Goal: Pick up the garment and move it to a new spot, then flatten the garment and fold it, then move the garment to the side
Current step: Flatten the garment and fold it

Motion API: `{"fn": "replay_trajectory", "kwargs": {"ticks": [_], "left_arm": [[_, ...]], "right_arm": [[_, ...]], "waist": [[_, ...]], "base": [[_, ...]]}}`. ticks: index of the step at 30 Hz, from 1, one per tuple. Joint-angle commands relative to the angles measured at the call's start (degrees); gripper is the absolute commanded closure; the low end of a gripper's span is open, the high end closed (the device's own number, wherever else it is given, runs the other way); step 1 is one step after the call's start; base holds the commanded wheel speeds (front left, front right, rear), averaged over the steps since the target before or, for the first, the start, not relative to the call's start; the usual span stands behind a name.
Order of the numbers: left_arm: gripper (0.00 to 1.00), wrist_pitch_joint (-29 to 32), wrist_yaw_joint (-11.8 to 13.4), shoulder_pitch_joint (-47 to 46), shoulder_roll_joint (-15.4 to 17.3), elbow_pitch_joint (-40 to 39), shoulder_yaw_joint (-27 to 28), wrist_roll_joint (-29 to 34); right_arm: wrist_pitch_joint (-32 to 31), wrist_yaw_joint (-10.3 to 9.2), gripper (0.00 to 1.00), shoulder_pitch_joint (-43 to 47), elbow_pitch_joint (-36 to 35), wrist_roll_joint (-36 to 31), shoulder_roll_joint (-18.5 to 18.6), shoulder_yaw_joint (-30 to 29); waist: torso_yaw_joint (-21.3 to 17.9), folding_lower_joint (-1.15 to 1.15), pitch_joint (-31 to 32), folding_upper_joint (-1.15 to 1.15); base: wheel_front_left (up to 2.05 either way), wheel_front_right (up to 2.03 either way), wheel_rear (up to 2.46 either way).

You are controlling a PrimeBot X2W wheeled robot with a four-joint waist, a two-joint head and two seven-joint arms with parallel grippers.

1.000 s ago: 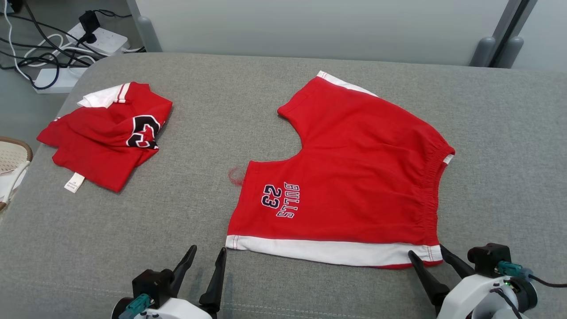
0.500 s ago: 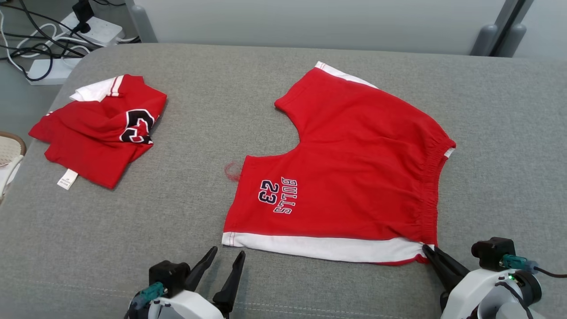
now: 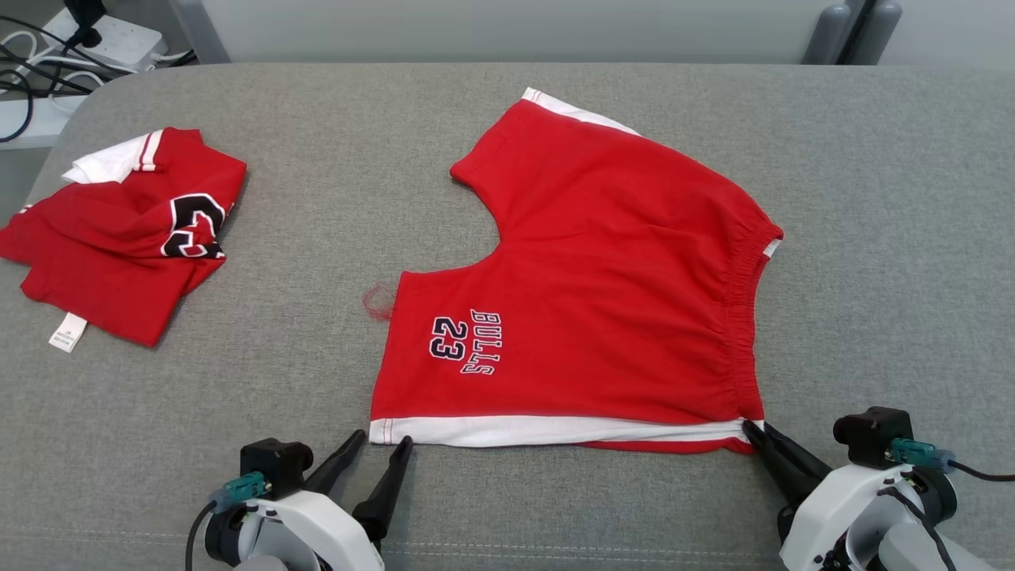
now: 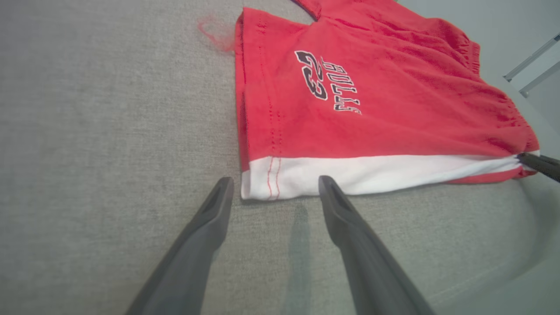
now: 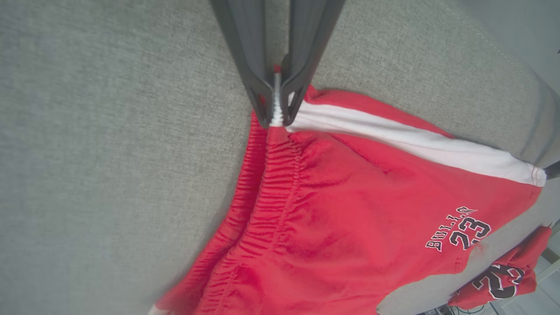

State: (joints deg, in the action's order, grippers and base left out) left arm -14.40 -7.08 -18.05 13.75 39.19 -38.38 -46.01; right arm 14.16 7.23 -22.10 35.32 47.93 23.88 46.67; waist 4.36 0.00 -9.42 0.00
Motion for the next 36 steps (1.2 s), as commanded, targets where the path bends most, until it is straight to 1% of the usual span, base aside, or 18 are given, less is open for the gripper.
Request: {"fn": "replay_trajectory", "kwargs": {"ticks": [1,5,13,14,15,17,18,19,25,28,30,36], "left_arm": [[0.00,-0.60,-0.40,-2.23,1.06,-0.69,1.27,-0.43],[0.00,-0.60,-0.40,-2.58,1.06,-0.73,0.29,-1.74],[0.00,-0.60,-0.41,-3.09,1.63,-2.82,-0.27,-2.15],[0.02,-0.60,-0.41,-3.07,1.72,-3.06,-0.70,-2.43],[0.18,-0.60,-0.41,-3.19,1.94,-3.28,-1.03,-2.52],[0.52,-0.60,-0.41,-3.45,2.24,-3.72,-1.21,-2.62],[0.74,-0.60,-0.41,-3.51,2.34,-3.87,-1.32,-2.74],[0.99,-0.60,-0.41,-3.58,2.47,-4.17,-1.41,-2.88],[1.00,-0.60,-0.41,-3.66,4.34,-4.52,-3.01,-3.65],[1.00,-0.04,-0.41,-3.77,6.62,-4.08,-6.69,-6.55],[1.00,2.24,-0.41,-4.40,8.73,-4.82,-9.68,-9.42],[1.00,8.80,-0.41,-5.99,15.55,-8.81,-15.01,-16.99]], "right_arm": [[0.83,0.25,1.00,-0.69,-1.25,0.08,0.97,0.30],[0.84,0.25,1.00,-0.70,-1.39,0.00,0.95,0.26],[0.84,0.25,1.00,-1.19,-1.61,-0.16,1.11,0.93],[0.84,0.25,1.00,-1.28,-1.62,-0.15,1.15,1.07],[0.84,0.25,1.00,-1.35,-1.62,-0.11,1.18,1.19],[0.84,0.25,1.00,-1.49,-1.61,0.01,1.24,1.43],[0.84,0.25,1.00,-1.55,-1.58,0.06,1.28,1.55],[0.84,0.25,1.00,-1.61,-1.56,0.14,1.30,1.67],[0.84,0.25,1.00,-2.14,-1.89,0.85,2.10,2.88],[0.01,0.25,1.00,-2.60,-3.56,2.71,3.44,5.89],[-1.47,0.25,1.00,-3.19,-5.80,4.71,5.06,8.19],[-6.72,0.25,1.00,-4.74,-13.28,10.85,11.71,14.49]], "waist": [[-0.20,0.00,-0.20,0.00],[-0.45,0.00,-0.45,0.00],[-0.82,0.00,-0.95,0.00],[-0.89,0.00,-1.04,0.00],[-0.94,0.00,-1.11,0.00],[-1.01,0.00,-1.29,0.00],[-1.04,0.00,-1.32,0.00],[-1.08,0.00,-1.37,0.00],[-1.16,0.00,-1.28,0.00],[-1.06,0.00,-0.89,0.00],[-0.95,0.00,-0.65,0.00],[-0.44,0.00,0.76,0.00]], "base": [[0.00,0.00,0.00],[0.00,0.00,0.00],[0.00,0.00,0.00],[0.00,0.00,0.00],[0.00,0.00,0.00],[0.00,0.00,0.00],[0.00,0.00,0.00],[0.00,0.00,0.00],[0.00,0.00,0.00],[0.00,0.00,0.00],[0.00,0.00,0.00],[0.00,0.00,0.00]]}}
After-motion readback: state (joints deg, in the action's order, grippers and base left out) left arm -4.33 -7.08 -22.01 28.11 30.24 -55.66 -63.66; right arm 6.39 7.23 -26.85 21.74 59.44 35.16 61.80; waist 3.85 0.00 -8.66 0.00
